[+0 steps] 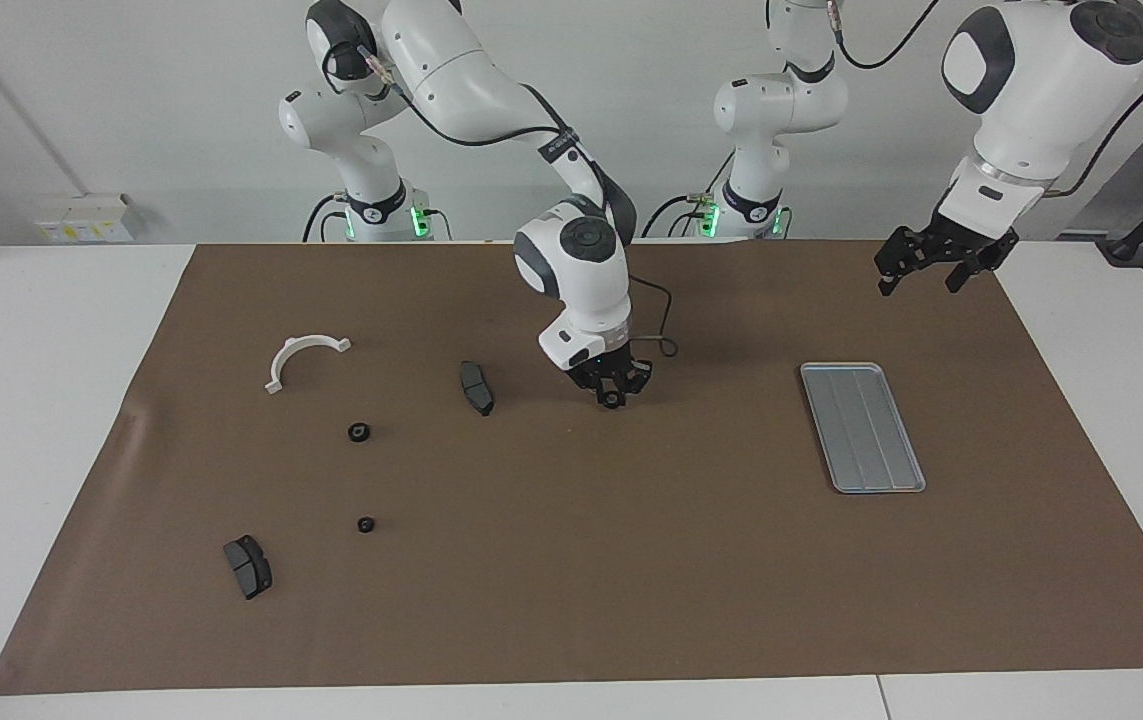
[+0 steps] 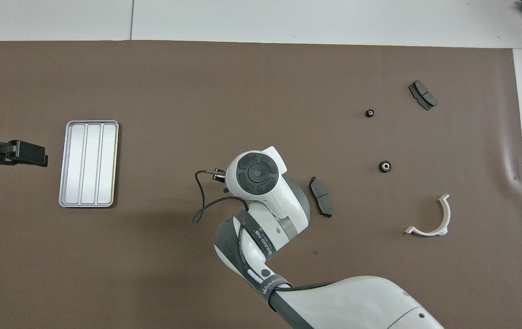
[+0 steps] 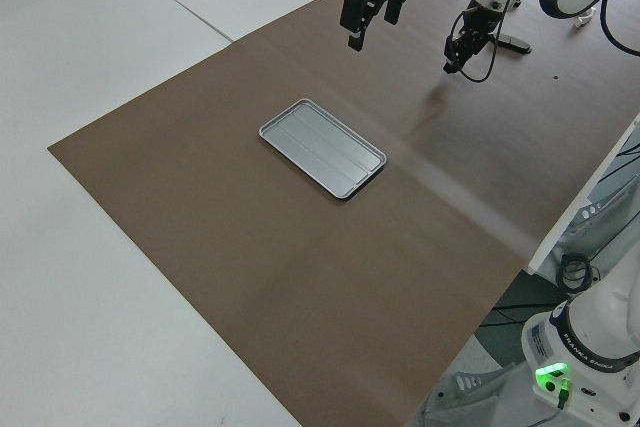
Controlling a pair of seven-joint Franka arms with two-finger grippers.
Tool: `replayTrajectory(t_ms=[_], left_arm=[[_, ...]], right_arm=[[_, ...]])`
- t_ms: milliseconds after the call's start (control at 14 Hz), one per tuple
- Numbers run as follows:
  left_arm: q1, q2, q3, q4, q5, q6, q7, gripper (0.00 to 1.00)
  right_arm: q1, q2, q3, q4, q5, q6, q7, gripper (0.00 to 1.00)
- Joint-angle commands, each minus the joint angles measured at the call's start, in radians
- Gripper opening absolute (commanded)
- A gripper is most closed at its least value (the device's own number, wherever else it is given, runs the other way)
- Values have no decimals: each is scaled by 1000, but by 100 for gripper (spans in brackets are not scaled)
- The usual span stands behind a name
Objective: Pick bearing gear from pile to tray
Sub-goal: 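Carry the bearing to the table center and release it, then reach the left gripper to the bearing while the right gripper returns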
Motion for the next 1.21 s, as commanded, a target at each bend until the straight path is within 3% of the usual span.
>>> replayTrajectory(t_ms=[0,71,285,499,713,926,1140], left_arm=[[6,-31,3,-23,20,1,1,100],[5,-31,3,-23,20,1,-1,100],[-1,-31,3,-25,20,20,7,100],[-33,-31,-3,-41,8,77,-24,100],[-148,6,-1,-37,-25,114,-206,100],[-272,120,-1,53,-35,126,-329,100],[-382,268,0,197,-32,116,-459,100]], right_arm=[[-3,-6,2,-17,-7,28,6,94],[-2,-9,0,-17,-8,19,6,100],[-38,-106,-10,-17,-34,-80,-6,100],[-168,-208,-10,-17,-42,-226,-147,100],[-294,-252,-10,-17,-44,-321,-344,100],[-418,-266,-9,-58,-62,-343,-622,100],[-514,-305,-7,-199,-62,-233,-916,100]])
